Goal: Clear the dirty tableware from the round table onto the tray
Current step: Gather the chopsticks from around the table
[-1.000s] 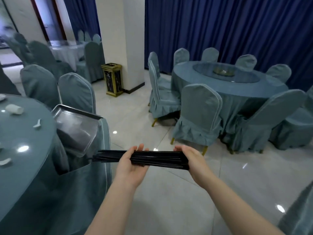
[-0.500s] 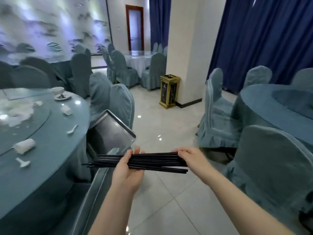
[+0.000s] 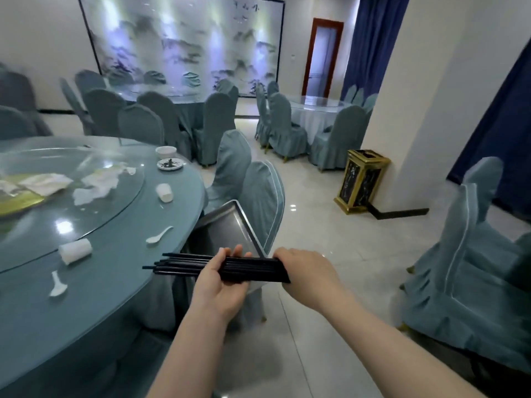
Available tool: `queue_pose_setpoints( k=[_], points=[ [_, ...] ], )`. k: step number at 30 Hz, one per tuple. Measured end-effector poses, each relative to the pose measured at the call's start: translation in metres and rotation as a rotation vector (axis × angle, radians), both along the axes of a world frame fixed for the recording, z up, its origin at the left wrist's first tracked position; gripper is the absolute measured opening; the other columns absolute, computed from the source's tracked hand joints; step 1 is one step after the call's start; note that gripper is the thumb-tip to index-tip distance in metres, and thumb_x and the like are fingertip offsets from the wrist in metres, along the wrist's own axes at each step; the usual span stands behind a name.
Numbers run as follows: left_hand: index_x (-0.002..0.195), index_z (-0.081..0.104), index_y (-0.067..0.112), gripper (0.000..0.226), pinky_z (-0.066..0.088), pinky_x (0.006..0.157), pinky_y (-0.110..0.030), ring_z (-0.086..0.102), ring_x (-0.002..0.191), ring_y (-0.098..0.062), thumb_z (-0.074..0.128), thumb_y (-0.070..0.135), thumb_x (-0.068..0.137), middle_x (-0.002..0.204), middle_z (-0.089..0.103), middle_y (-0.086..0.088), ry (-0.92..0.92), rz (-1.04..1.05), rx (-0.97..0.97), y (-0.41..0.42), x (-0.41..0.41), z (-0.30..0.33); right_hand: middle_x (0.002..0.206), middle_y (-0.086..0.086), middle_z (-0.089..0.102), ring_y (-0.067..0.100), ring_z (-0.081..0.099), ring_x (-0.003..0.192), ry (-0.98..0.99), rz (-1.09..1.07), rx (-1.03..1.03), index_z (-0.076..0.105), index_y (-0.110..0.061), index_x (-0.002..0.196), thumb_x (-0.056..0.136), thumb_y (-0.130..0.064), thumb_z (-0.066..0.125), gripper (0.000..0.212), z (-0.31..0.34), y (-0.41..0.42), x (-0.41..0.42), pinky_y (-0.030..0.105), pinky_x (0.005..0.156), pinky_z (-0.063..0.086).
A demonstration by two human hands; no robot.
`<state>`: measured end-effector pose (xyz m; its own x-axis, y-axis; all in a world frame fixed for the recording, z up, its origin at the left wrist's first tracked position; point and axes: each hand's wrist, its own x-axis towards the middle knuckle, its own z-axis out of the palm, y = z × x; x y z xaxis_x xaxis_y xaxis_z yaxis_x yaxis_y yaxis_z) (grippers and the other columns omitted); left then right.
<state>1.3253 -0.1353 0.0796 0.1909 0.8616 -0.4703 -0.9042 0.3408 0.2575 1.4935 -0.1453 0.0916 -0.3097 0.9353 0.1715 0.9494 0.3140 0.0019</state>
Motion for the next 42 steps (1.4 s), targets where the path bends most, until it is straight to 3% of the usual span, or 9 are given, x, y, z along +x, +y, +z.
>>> queue_pose_setpoints(
  k=[5,10,13,18,22,26,33,39,42],
  points=[
    [0.083,0.056,0.009,0.014,0.047,0.086,-0.046,0.059,0.091,-0.032,0.051,0.015,0.095,0.085,0.067,-0.012,0.058,0.018,0.027,0.06,-0.002,-0.007,0.096,0.003,0.063,0.03,0.061,0.082,0.026,0.092,-0.058,0.046,-0.021,0.098,0.085,-0.023,0.051,0.014,-0.02,0.079,0.006,0.033,0.06,0.034],
    [0.087,0.061,0.009,0.005,0.05,0.085,-0.046,0.064,0.092,-0.032,0.061,0.014,0.085,0.087,0.072,-0.013,0.197,0.132,0.032,0.124,0.013,-0.026,0.095,0.001,0.062,0.029,0.062,0.082,0.056,0.218,-0.1,0.045,-0.022,0.097,0.084,-0.029,0.053,0.017,-0.037,0.168,0.023,0.033,0.06,0.037],
    [0.091,0.063,0.009,0.02,0.047,0.096,-0.045,0.064,0.1,-0.03,0.066,0.016,0.073,0.096,0.072,-0.014,0.245,0.219,0.024,0.161,0.022,-0.031,0.093,-0.001,0.061,0.026,0.061,0.08,0.102,0.268,-0.154,0.043,-0.025,0.094,0.084,-0.029,0.053,0.015,-0.045,0.223,0.032,0.033,0.06,0.04],
    [0.09,0.069,0.014,0.012,0.039,0.099,-0.034,0.063,0.098,-0.02,0.057,0.019,0.088,0.088,0.074,-0.004,0.372,0.3,-0.037,0.204,0.011,-0.04,0.083,-0.006,0.056,0.022,0.058,0.074,0.196,0.321,-0.275,0.039,-0.028,0.087,0.085,-0.029,0.055,0.017,-0.058,0.305,0.022,0.032,0.058,0.04],
    [0.103,0.063,0.019,0.014,0.038,0.1,-0.035,0.061,0.104,-0.019,0.058,0.017,0.09,0.102,0.072,-0.003,0.502,0.433,-0.123,0.232,-0.032,-0.061,0.07,-0.008,0.054,0.012,0.053,0.059,0.349,0.257,-0.416,0.042,-0.03,0.081,0.082,-0.026,0.05,0.009,-0.077,0.359,-0.006,0.029,0.046,0.037],
    [0.115,0.056,0.02,0.028,0.038,0.093,-0.029,0.061,0.104,-0.018,0.061,0.012,0.089,0.108,0.067,0.0,0.653,0.541,-0.175,0.277,-0.076,-0.084,0.07,-0.004,0.059,0.014,0.057,0.06,0.458,0.172,-0.517,0.046,-0.031,0.078,0.081,-0.024,0.049,0.008,-0.097,0.414,-0.04,0.027,0.046,0.042],
    [0.124,0.052,0.014,0.038,0.042,0.078,-0.025,0.057,0.101,-0.019,0.063,0.009,0.089,0.111,0.067,-0.005,0.907,0.504,-0.295,0.329,-0.119,-0.123,0.071,-0.004,0.06,0.014,0.058,0.059,0.451,0.115,-0.626,0.049,-0.03,0.08,0.08,-0.021,0.051,0.009,-0.126,0.488,-0.087,0.025,0.044,0.038],
    [0.132,0.048,0.002,0.056,0.04,0.094,-0.028,0.055,0.115,-0.024,0.071,0.0,0.081,0.131,0.055,-0.018,1.224,0.394,-0.448,0.379,-0.154,-0.149,0.074,-0.004,0.061,0.015,0.059,0.063,0.477,0.089,-0.696,0.054,-0.027,0.087,0.082,-0.017,0.052,0.011,-0.153,0.556,-0.126,0.026,0.047,0.038],
    [0.139,0.042,0.003,0.072,0.034,0.104,-0.03,0.046,0.129,-0.022,0.077,0.011,0.077,0.142,0.047,-0.014,1.453,0.253,-0.53,0.407,-0.174,-0.166,0.08,0.0,0.061,0.024,0.059,0.074,0.519,0.019,-0.706,0.055,-0.023,0.092,0.082,-0.017,0.052,0.012,-0.171,0.594,-0.144,0.03,0.059,0.044]
  ],
)
